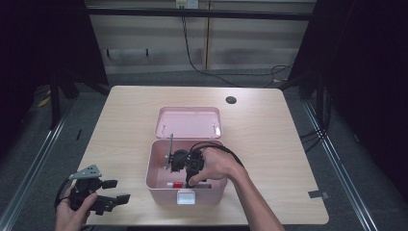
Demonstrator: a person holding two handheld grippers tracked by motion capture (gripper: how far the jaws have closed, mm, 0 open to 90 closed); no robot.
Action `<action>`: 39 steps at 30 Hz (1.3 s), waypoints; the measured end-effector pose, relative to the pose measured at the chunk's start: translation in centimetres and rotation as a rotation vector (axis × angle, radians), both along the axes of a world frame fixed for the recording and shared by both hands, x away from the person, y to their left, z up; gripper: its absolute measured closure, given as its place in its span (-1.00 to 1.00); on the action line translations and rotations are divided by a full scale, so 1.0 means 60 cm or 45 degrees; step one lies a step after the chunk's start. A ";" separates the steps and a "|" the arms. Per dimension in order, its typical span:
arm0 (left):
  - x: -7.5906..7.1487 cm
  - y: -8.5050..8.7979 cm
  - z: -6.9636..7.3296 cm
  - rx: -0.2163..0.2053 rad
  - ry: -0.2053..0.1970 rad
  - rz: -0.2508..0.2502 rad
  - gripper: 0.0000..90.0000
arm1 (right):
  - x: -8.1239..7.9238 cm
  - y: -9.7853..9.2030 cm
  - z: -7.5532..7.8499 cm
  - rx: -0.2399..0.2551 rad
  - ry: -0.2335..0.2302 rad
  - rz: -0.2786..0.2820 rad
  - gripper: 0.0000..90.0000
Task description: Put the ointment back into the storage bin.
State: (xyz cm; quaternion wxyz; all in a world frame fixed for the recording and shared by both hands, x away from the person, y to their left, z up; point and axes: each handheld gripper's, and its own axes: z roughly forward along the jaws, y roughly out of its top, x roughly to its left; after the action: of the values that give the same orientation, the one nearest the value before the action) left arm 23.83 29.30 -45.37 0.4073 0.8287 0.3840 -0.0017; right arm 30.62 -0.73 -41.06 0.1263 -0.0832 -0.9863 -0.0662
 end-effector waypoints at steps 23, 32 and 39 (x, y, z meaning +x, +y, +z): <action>0.000 0.002 0.000 -0.008 0.008 0.015 -0.63 | 0.005 0.015 -0.035 -0.073 0.058 0.021 0.56; 0.000 0.002 0.000 -0.007 0.009 0.015 -0.63 | 0.004 0.016 -0.039 -0.084 0.072 0.030 0.56; 0.000 0.002 0.000 -0.007 0.009 0.014 -0.63 | 0.004 0.017 -0.039 -0.081 0.079 0.027 0.57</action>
State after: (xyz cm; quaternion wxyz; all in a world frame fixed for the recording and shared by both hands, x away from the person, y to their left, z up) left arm 23.81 29.42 -45.39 0.4082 0.8253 0.3901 -0.0036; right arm 30.86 0.28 -43.41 0.1548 -0.0785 -0.9843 -0.0309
